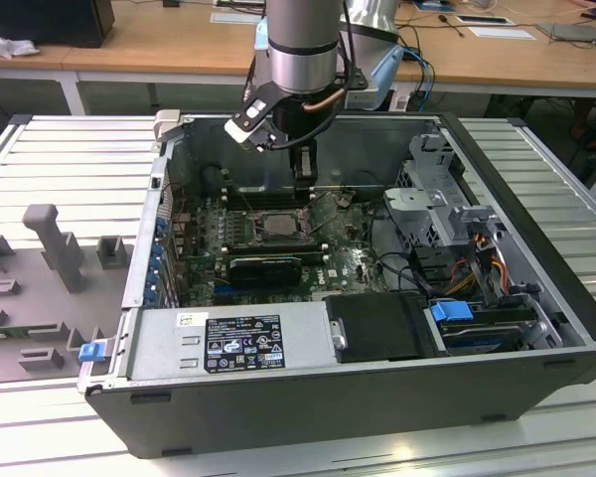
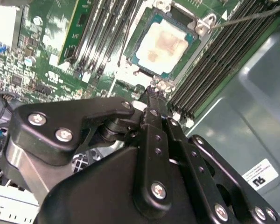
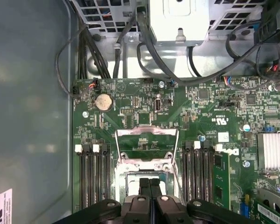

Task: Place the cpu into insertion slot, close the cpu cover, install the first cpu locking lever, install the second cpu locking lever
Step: 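Close the cpu cover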

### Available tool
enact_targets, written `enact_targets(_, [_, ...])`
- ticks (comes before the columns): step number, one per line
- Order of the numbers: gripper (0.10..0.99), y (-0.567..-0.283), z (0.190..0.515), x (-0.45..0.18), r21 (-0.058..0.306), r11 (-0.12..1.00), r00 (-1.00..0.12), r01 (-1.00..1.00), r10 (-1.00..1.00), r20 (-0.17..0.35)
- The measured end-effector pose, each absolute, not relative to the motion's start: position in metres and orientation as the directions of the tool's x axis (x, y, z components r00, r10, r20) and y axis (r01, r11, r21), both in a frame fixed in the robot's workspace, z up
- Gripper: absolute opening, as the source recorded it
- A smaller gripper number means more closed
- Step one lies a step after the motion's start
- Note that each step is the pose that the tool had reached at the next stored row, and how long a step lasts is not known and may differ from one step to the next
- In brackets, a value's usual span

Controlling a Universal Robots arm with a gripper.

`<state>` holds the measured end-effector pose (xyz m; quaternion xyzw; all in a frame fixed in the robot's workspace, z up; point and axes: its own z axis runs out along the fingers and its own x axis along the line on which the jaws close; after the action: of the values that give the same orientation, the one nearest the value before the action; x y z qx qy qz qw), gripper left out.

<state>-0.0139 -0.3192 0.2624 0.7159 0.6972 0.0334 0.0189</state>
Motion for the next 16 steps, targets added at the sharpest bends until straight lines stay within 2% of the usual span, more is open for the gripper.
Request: enact_targets(16, [0.106,-0.319,0.262,0.000,0.074,-0.027,0.026,0.997,0.999,0.021])
